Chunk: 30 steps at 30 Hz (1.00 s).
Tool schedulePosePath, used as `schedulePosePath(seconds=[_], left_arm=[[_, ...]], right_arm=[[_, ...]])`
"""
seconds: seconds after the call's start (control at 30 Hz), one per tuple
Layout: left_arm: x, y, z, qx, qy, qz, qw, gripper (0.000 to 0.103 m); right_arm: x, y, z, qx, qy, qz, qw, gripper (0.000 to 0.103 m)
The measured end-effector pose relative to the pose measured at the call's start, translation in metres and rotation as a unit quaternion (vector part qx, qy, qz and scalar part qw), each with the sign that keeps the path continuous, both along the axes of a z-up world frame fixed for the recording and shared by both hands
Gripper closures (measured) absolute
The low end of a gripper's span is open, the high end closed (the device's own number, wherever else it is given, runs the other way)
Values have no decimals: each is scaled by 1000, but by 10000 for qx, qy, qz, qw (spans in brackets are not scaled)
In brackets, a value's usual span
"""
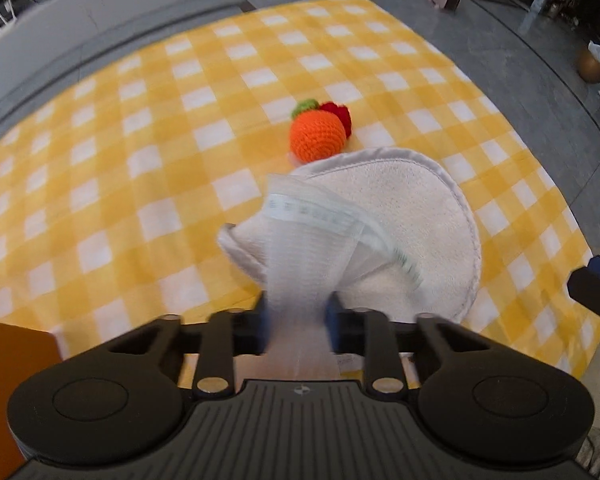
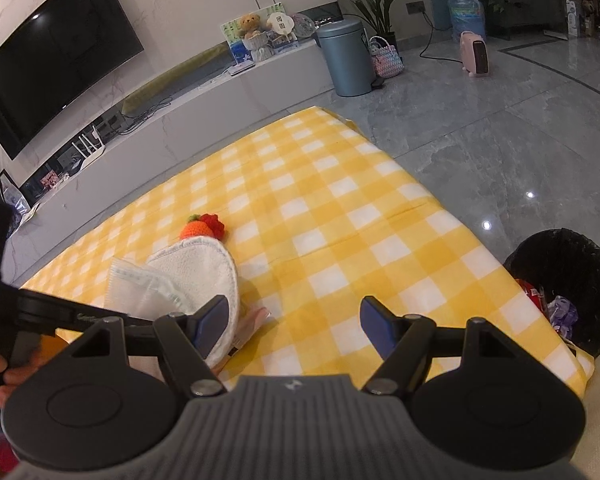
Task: Organize soft objects
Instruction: 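Grasp the white mesh bag with the left tool, then lift the mesh bag with the left tool while the right tool grasps the round white pad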
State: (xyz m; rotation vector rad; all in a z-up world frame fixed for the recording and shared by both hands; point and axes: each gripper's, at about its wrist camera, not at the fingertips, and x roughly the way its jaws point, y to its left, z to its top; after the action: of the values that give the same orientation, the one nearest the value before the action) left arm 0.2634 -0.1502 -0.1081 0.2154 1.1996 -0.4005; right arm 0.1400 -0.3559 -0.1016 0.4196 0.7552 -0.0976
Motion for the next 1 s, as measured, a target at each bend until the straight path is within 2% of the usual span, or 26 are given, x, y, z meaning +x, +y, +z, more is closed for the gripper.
schedulePosePath(seconds=[0.07,0.13,0.23,0.27,0.33,0.43,0.6,0.67,0.73,0.83,0.9,1.0], left_arm=[[-6,2,7,-26,-233,-132,9996,88],[-13,7,15,-100,-495,-186,9986,90],[-23,15,26,-364,-660,-206,9969,92],[-27,18,30,-502,-712,-229,9959,101],[-35,24,35,-818,-777,-233,9933,100],[-42,36,40,-1170,-781,9,9901,100],[-49,46,38,-1293,-808,114,9882,100],[-54,50,38,-1404,-929,46,9857,100],[-58,52,37,-1332,-1075,-24,9852,100],[-64,57,33,-1323,-1373,-64,9816,100],[-65,59,35,-1408,-1448,-23,9794,100],[-62,59,32,-1287,-1432,117,9812,100]], right_arm=[[2,0,-1,16,9,31,10000,31],[3,1,-3,14,35,70,10000,31],[6,3,-5,33,67,137,9999,31],[8,3,-6,100,53,161,9998,31],[12,1,-10,342,27,225,9992,30],[23,-3,-20,864,40,324,9957,26],[42,-8,-47,1969,256,523,9787,28],[45,-5,-50,2223,201,687,9724,28],[49,0,-53,2468,183,859,9651,28],[54,8,-58,2351,426,693,9686,28],[54,10,-58,2454,386,718,9660,28],[56,14,-55,2365,343,866,9672,28]])
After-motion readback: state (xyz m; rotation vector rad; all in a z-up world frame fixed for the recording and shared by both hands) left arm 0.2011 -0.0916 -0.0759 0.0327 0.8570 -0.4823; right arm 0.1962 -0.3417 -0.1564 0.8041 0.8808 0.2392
